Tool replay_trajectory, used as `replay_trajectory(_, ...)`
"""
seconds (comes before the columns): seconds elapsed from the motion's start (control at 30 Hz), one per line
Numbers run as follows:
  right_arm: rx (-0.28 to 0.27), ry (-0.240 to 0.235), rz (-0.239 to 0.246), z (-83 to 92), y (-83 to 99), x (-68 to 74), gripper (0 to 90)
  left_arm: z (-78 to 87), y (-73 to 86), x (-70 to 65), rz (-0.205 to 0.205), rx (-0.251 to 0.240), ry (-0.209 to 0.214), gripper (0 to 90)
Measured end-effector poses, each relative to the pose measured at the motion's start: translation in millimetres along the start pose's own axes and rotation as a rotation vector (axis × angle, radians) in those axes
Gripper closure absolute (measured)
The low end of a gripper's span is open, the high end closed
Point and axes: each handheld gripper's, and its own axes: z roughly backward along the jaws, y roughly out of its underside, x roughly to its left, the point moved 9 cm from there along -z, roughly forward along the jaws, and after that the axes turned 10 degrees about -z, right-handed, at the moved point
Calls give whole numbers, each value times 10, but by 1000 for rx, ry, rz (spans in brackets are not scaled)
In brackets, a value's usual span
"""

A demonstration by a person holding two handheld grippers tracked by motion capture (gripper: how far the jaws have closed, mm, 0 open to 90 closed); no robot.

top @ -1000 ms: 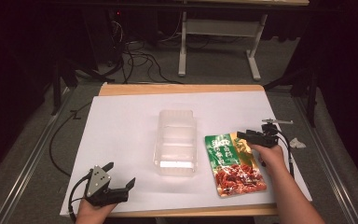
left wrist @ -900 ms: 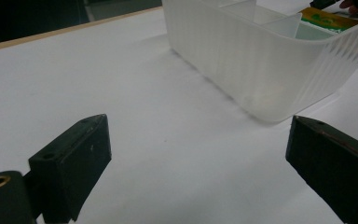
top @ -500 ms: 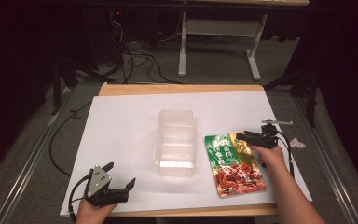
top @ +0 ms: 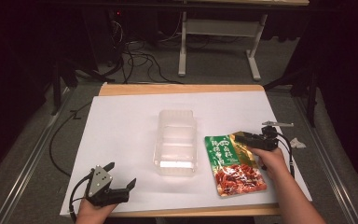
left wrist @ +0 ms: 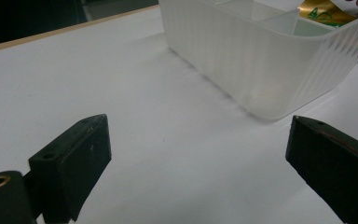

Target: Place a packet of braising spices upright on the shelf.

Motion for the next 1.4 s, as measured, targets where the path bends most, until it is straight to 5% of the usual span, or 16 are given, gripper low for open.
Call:
replay_trajectory(0.7, 61, -1, 18, -65, 92, 17, 430, -16, 9, -20, -11, 9, 10, 73)
replay_trajectory(1.2, 140, -11, 88, -98, 215, 78, 537, -27, 14, -30, -13, 11, 15, 75)
replay_trajectory(1.4, 154, 47, 108, -114, 231, 54, 655, -23, 16, -34, -14, 11, 16, 77)
